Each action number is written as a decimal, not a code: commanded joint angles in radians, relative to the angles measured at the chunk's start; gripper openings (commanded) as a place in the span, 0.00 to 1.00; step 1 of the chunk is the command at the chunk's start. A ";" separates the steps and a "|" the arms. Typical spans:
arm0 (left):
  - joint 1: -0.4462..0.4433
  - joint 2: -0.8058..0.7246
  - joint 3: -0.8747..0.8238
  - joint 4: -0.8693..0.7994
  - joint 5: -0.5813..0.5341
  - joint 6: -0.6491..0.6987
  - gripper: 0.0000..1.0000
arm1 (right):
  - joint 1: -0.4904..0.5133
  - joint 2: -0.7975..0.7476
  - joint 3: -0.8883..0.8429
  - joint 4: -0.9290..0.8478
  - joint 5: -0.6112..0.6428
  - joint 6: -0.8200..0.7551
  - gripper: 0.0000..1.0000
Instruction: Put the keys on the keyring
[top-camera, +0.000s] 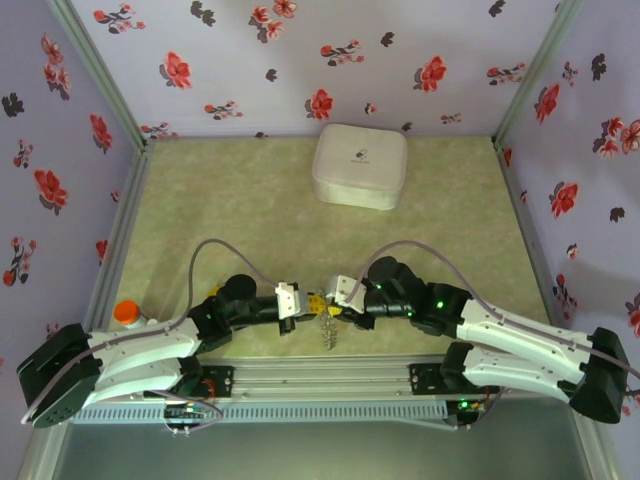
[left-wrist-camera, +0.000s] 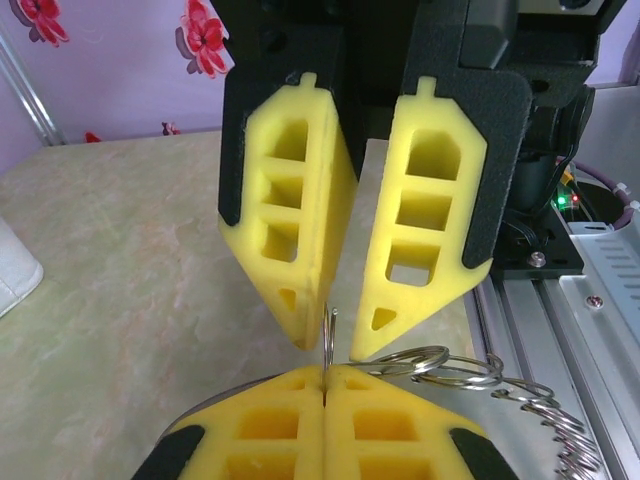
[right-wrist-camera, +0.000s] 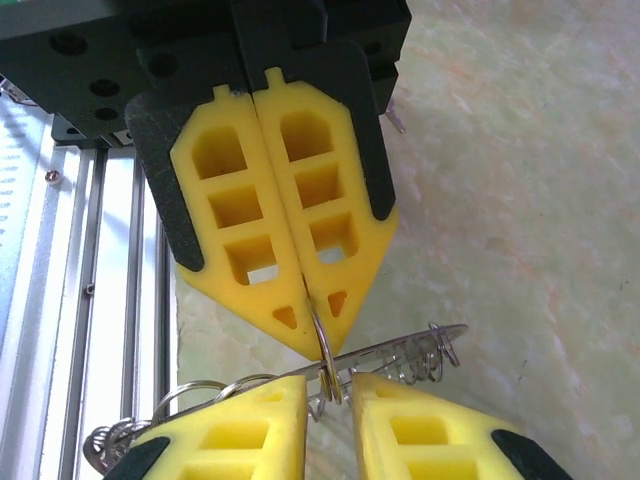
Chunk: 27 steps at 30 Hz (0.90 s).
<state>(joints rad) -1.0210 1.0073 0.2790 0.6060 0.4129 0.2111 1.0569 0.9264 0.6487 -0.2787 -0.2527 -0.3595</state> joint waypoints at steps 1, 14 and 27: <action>0.006 -0.018 -0.001 0.038 0.024 -0.015 0.00 | 0.008 0.006 0.041 0.033 -0.031 -0.009 0.17; 0.007 -0.015 0.005 0.029 0.024 -0.013 0.05 | 0.011 0.016 0.048 0.021 -0.034 -0.018 0.00; 0.007 -0.018 0.008 0.022 0.024 -0.009 0.11 | 0.019 0.054 0.066 0.014 -0.056 -0.021 0.00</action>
<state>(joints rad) -1.0161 1.0073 0.2790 0.5838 0.4202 0.2085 1.0607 0.9691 0.6746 -0.2882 -0.2665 -0.3676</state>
